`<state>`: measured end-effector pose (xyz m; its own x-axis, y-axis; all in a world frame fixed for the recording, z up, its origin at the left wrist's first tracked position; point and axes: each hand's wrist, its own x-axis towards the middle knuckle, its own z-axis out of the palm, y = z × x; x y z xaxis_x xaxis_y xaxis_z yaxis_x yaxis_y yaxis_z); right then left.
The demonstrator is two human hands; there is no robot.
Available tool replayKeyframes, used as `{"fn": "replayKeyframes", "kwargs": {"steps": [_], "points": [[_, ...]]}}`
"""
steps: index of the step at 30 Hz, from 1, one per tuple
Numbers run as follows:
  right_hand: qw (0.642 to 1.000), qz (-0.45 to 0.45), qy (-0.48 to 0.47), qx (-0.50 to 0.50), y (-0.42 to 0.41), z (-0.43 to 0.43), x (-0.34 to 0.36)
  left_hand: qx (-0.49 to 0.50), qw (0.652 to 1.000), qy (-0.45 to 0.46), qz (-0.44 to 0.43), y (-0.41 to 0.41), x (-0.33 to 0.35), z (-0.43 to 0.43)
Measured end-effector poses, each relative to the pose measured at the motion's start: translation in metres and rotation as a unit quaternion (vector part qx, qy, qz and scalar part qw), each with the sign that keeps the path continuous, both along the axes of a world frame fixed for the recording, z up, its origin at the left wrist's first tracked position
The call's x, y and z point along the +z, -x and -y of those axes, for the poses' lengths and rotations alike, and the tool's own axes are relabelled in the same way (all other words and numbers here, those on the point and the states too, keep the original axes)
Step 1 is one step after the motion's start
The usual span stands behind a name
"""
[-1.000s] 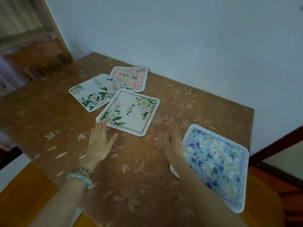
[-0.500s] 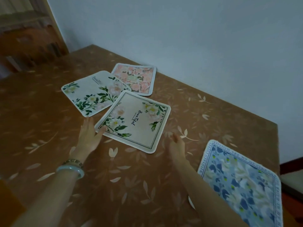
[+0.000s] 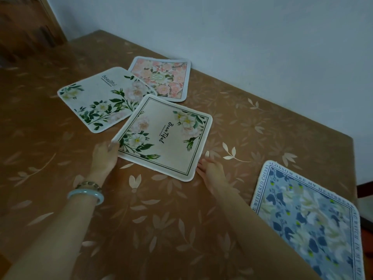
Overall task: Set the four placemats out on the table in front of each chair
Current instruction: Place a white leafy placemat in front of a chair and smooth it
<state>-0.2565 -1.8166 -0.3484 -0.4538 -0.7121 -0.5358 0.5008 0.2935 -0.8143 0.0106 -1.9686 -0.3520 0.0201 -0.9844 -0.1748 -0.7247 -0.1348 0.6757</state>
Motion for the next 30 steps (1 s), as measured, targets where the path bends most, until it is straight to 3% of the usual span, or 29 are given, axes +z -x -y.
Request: {"fn": "replayKeyframes", "kwargs": {"steps": [4,8,13,18,27,30], "points": [[1.000,-0.002,-0.012,-0.019,0.003,0.007,-0.004,0.081,0.995,-0.035,-0.048,-0.002,0.001,0.010],[0.987,-0.129,-0.092,0.033,0.000,0.017,-0.013,0.162,0.964,-0.093,-0.189,-0.008,0.000,0.018],[0.965,-0.221,-0.131,0.043,0.000,0.015,-0.010,0.105,0.953,-0.128,-0.255,-0.004,0.007,0.007],[0.962,-0.257,-0.096,0.009,-0.009,-0.011,0.005,0.108,0.966,-0.071,-0.225,-0.004,0.018,-0.007],[0.977,-0.199,-0.076,0.020,-0.051,-0.083,0.044,0.112,0.985,0.015,-0.133,-0.058,0.055,-0.070],[0.980,-0.181,-0.072,0.049,-0.065,-0.115,0.058,0.130,0.981,0.036,-0.141,-0.080,0.063,-0.099]]}}
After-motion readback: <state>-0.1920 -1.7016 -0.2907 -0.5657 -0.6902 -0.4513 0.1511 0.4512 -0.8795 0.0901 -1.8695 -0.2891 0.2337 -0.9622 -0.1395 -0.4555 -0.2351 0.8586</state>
